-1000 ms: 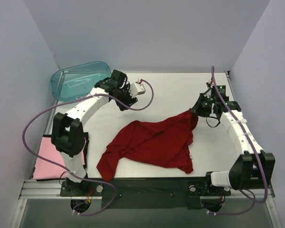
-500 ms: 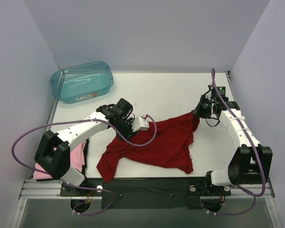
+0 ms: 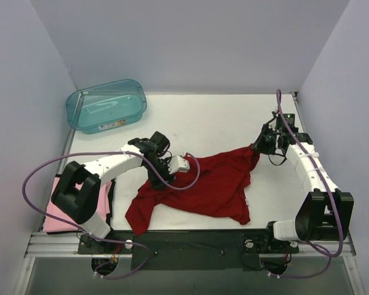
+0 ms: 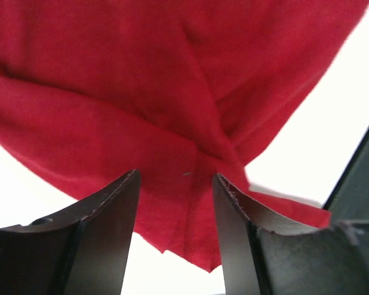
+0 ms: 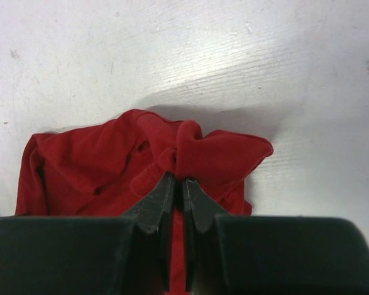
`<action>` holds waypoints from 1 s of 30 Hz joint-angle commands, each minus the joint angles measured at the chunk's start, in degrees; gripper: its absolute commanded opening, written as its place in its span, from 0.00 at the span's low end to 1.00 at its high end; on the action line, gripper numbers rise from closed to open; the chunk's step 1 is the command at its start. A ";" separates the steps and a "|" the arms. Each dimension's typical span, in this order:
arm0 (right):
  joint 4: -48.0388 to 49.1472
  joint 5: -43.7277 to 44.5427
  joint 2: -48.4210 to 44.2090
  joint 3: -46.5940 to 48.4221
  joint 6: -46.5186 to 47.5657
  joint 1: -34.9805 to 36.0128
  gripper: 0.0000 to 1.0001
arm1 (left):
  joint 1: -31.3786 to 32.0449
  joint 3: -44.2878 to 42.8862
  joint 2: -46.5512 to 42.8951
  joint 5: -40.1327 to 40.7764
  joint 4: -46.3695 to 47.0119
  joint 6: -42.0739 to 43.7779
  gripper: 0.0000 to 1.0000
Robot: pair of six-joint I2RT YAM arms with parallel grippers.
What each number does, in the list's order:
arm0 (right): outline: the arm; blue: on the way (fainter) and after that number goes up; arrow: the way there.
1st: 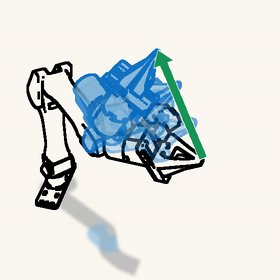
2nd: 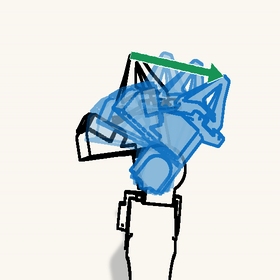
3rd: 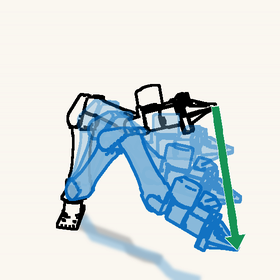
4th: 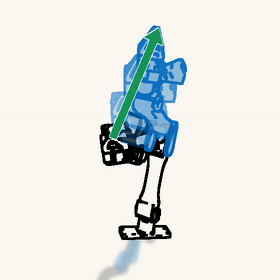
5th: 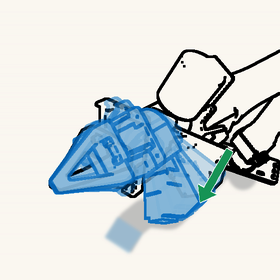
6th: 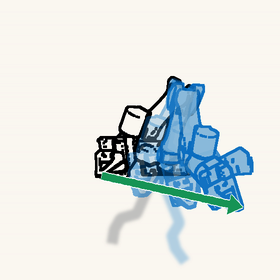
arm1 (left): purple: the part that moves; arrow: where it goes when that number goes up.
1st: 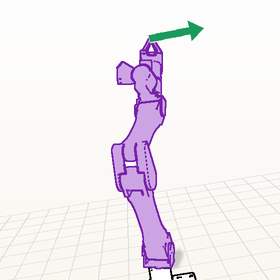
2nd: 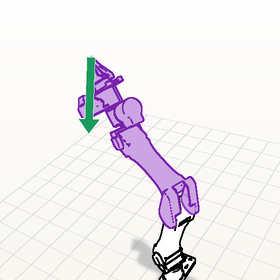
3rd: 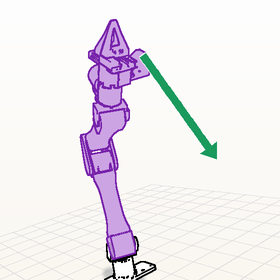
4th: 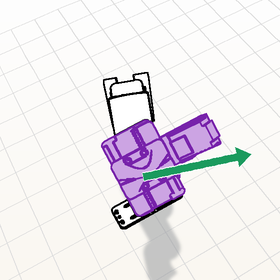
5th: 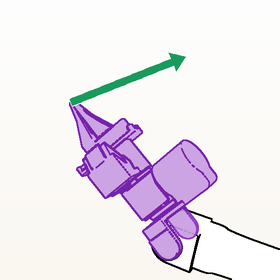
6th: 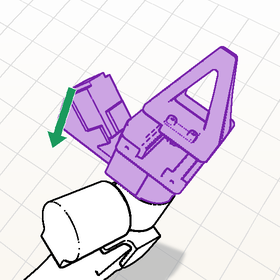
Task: Fold and stack the t-shirts
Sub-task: Flatten out the tshirt
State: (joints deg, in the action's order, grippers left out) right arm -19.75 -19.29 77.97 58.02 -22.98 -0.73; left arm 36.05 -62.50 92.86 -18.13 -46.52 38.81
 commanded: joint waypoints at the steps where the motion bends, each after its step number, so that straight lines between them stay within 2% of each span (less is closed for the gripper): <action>1: -0.64 0.57 -2.30 0.43 1.18 -0.94 0.00 | -0.02 -3.42 -1.88 -13.22 -3.65 3.11 0.62; 4: -1.00 0.57 -2.30 0.78 1.36 -1.03 0.00 | 0.07 -2.55 -2.07 -11.68 -2.44 3.47 0.64; 6: -1.00 0.57 -2.13 0.78 1.27 -1.29 0.00 | -0.45 -1.31 -0.93 -6.67 -1.12 4.52 0.63; 9: -1.08 -0.13 -1.95 0.95 1.27 -1.38 0.00 | -2.65 -1.83 1.96 -2.97 -2.34 8.82 0.58; 15: -1.08 -0.05 -2.04 0.78 1.36 -1.82 0.00 | -2.57 -2.36 3.21 -7.09 -2.70 8.13 0.59; 19: -1.08 -0.13 -2.04 0.60 1.36 -1.99 0.00 | -1.43 -0.61 2.59 -10.70 0.55 5.41 0.60; 21: -1.17 -0.05 -1.95 0.69 1.45 -2.08 0.00 | -1.42 -0.08 3.03 -9.91 2.04 4.35 0.55; 22: -1.17 -0.05 -1.95 0.78 1.45 -2.17 0.00 | -1.42 -0.17 3.46 -8.86 2.40 3.74 0.42; 23: -1.17 -0.13 -1.95 0.87 1.45 -2.26 0.00 | -1.69 -1.04 3.64 -7.90 2.58 3.30 0.34; 24: -1.17 -0.14 -2.04 0.87 1.45 -2.43 0.00 | -1.95 -1.65 3.73 -7.89 2.40 2.94 0.10; 25: -1.26 -0.05 -2.12 1.04 1.45 -2.52 0.00 | -3.00 -3.49 3.73 -7.71 2.14 2.77 0.00; 30: -3.19 -0.74 -4.76 3.94 1.19 -6.38 0.00 | -8.97 -14.73 2.51 -5.86 -1.10 0.13 0.00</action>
State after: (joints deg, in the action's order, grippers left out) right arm -20.78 -19.33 77.69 58.15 -22.24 -3.70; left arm 31.94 -66.54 96.77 -24.05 -46.92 41.32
